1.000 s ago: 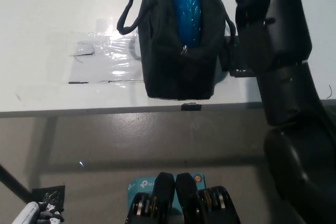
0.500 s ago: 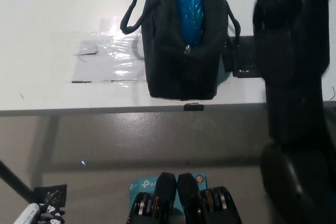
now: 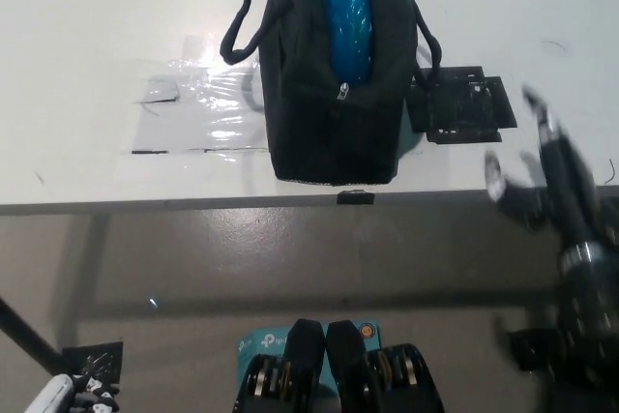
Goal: The robot uses its right hand to pick up a stack of plates kept in the middle of the desk and put it inside a bag kept next to it
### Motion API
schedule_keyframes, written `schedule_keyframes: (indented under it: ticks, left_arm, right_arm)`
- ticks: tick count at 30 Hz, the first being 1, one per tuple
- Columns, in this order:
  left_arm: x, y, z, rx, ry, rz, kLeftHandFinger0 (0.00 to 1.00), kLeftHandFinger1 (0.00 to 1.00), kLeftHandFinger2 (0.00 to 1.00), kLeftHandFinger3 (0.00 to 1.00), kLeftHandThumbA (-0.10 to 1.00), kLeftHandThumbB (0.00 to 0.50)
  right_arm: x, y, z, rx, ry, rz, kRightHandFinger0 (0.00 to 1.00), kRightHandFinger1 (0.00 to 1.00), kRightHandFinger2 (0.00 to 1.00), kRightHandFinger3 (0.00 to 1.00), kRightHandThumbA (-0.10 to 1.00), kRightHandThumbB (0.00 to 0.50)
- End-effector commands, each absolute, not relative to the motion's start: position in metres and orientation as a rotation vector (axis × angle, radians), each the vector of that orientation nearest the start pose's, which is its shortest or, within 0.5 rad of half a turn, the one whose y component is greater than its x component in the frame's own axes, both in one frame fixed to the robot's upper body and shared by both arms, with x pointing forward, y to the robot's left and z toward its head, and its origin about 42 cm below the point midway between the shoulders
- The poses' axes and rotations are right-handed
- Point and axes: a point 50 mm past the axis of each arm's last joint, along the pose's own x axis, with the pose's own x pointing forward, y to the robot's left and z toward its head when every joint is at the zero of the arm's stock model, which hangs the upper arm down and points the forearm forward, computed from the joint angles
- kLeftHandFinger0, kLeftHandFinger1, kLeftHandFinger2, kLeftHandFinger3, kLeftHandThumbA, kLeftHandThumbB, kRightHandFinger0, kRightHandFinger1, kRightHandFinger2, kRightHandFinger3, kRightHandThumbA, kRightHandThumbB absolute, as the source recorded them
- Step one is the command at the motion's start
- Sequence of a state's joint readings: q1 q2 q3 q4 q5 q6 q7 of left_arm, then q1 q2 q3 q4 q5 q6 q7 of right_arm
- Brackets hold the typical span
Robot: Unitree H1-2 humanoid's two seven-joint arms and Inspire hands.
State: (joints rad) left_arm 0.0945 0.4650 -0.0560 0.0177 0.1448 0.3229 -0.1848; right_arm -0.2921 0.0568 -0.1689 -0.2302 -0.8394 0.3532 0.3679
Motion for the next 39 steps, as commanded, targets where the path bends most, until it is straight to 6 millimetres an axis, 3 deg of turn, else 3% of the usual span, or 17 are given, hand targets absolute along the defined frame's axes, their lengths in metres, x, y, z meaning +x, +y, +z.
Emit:
schedule_keyframes:
  ticks: [1, 3, 4, 6, 7, 11, 12, 13, 15, 16, 20, 21, 25, 27, 31, 39]
  left_arm:
    - [0.242, 0.373, 0.085, 0.61, 0.461, -0.109, 0.64, 0.65, 0.74, 0.78, -0.1, 0.081]
    - [0.242, 0.373, 0.085, 0.607, 0.46, -0.108, 0.65, 0.65, 0.74, 0.77, -0.1, 0.082]
    - [0.242, 0.373, 0.085, 0.608, 0.46, -0.107, 0.64, 0.65, 0.73, 0.74, -0.1, 0.083]
    - [0.242, 0.374, 0.084, 0.608, 0.458, -0.108, 0.62, 0.64, 0.72, 0.73, -0.1, 0.078]
    - [0.242, 0.374, 0.085, 0.618, 0.453, -0.111, 0.62, 0.64, 0.72, 0.74, -0.1, 0.075]
    - [0.245, 0.376, 0.09, 0.612, 0.434, -0.112, 0.63, 0.65, 0.74, 0.74, -0.1, 0.074]
    - [0.245, 0.376, 0.09, 0.602, 0.431, -0.11, 0.64, 0.66, 0.74, 0.74, -0.1, 0.078]
    - [0.244, 0.376, 0.09, 0.593, 0.428, -0.105, 0.64, 0.65, 0.73, 0.74, -0.1, 0.072]
    - [0.242, 0.376, 0.089, 0.584, 0.425, -0.107, 0.63, 0.65, 0.73, 0.74, -0.1, 0.074]
    - [0.242, 0.376, 0.089, 0.58, 0.423, -0.105, 0.63, 0.65, 0.73, 0.73, -0.1, 0.069]
    - [0.246, 0.378, 0.094, 0.584, 0.386, -0.085, 0.58, 0.6, 0.68, 0.69, -0.1, 0.064]
    - [0.246, 0.377, 0.093, 0.577, 0.381, -0.077, 0.58, 0.61, 0.69, 0.7, -0.1, 0.061]
    - [0.244, 0.376, 0.093, 0.564, 0.363, -0.054, 0.57, 0.59, 0.68, 0.7, -0.1, 0.062]
    - [0.244, 0.376, 0.093, 0.58, 0.379, -0.057, 0.57, 0.59, 0.69, 0.73, -0.1, 0.061]
    - [0.247, 0.375, 0.095, 0.582, 0.395, -0.062, 0.63, 0.64, 0.75, 0.78, -0.1, 0.049]
    - [0.252, 0.376, 0.098, 0.588, 0.383, -0.059, 0.61, 0.63, 0.72, 0.75, -0.1, 0.067]
  right_arm:
    - [0.303, -0.246, 0.202, -0.563, -0.383, -0.101, 1.0, 1.0, 1.0, 1.0, 0.52, 0.164]
    - [0.299, -0.251, 0.188, -0.552, -0.37, -0.104, 1.0, 1.0, 1.0, 1.0, 0.52, 0.18]
    - [0.289, -0.26, 0.156, -0.534, -0.291, -0.107, 1.0, 1.0, 1.0, 1.0, 0.44, 0.163]
    - [0.28, -0.266, 0.135, -0.491, -0.253, -0.097, 1.0, 1.0, 1.0, 1.0, 0.42, 0.158]
    - [0.271, -0.271, 0.115, -0.452, -0.235, -0.123, 1.0, 1.0, 1.0, 1.0, 0.42, 0.17]
    - [0.261, -0.277, 0.09, -0.418, -0.204, -0.17, 0.99, 1.0, 1.0, 1.0, 0.38, 0.174]
    - [0.259, -0.279, 0.085, -0.419, -0.201, -0.178, 0.95, 1.0, 1.0, 1.0, 0.34, 0.169]
    - [0.256, -0.283, 0.076, -0.417, -0.181, -0.184, 0.87, 0.95, 0.97, 1.0, 0.32, 0.194]
    - [0.246, -0.291, 0.058, -0.401, -0.123, -0.19, 0.77, 0.87, 0.92, 1.0, 0.32, 0.195]
    - [0.247, -0.294, 0.054, -0.392, -0.111, -0.188, 0.7, 0.82, 0.87, 1.0, 0.31, 0.197]
    - [0.252, -0.297, 0.052, -0.359, -0.07, -0.191, 0.55, 0.66, 0.76, 1.0, 0.38, 0.2]
    - [0.252, -0.299, 0.052, -0.367, -0.061, -0.187, 0.55, 0.65, 0.76, 1.0, 0.37, 0.178]
    - [0.252, -0.301, 0.051, -0.389, -0.022, -0.179, 0.53, 0.61, 0.74, 1.0, 0.37, 0.175]
    - [0.251, -0.3, 0.051, -0.435, 0.009, -0.165, 0.54, 0.61, 0.72, 1.0, 0.47, 0.195]
    - [0.254, -0.299, 0.056, -0.452, -0.015, -0.154, 0.55, 0.61, 0.72, 0.95, 0.42, 0.193]
    - [0.257, -0.297, 0.06, -0.432, -0.059, -0.144, 0.49, 0.53, 0.62, 0.84, 0.41, 0.184]
